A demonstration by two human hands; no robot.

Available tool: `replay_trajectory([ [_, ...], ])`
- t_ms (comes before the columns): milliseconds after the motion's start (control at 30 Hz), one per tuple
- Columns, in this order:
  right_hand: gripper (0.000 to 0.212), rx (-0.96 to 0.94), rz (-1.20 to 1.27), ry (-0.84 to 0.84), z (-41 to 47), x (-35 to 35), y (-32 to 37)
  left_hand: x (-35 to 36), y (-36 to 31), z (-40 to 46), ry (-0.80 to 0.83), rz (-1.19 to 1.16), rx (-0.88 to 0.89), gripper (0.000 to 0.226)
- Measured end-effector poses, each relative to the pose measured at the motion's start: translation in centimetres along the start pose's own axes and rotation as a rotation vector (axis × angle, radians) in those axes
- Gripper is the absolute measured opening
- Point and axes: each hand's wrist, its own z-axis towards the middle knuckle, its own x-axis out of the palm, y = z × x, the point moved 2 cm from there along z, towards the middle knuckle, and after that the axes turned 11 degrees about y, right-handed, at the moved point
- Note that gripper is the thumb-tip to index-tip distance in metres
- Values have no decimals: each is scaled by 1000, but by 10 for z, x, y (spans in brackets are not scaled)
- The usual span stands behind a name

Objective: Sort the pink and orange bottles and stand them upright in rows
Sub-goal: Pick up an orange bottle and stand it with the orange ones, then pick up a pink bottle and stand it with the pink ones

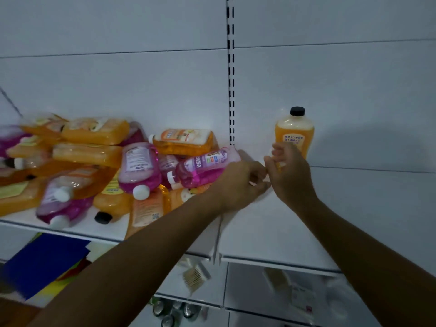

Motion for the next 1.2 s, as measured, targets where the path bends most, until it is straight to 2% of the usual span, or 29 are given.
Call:
replay_trajectory([
  [167, 37, 46, 103, 185, 5, 31, 36, -55, 34, -46, -260, 206, -60, 29],
  [233, 36, 86, 108, 260, 6, 44, 45, -70, 51, -61, -290, 312, -150, 36],
  [333, 37, 93, 33, 243, 6, 55, 52, -84, 74, -81, -264, 461, -275, 44],
  [500, 52, -32, -121, 151, 4, 60, 62, -100, 101, -111, -250, 540, -417, 62],
  [633, 60, -53, -241, 226, 1, 75, 83, -100, 120, -133, -94, 433, -564, 87],
  [767, 70, -6, -357, 288, 1, 89, 92, -96, 135, -145, -25, 385, -566, 94],
  [867, 76, 41, -368, 277, 2, 87, 89, -96, 128, -143, -78, 513, -513, 89],
  [1000, 76, 84, -204, 277, 2, 75, 73, -93, 103, -119, -112, 644, -345, 81],
  [1100, 65, 72, -33, 315, -1, 68, 67, -86, 95, -89, 7, 642, -347, 81],
  [1200, 62, 77, 28, 296, -5, 64, 65, -79, 91, -65, 86, 672, -416, 83],
])
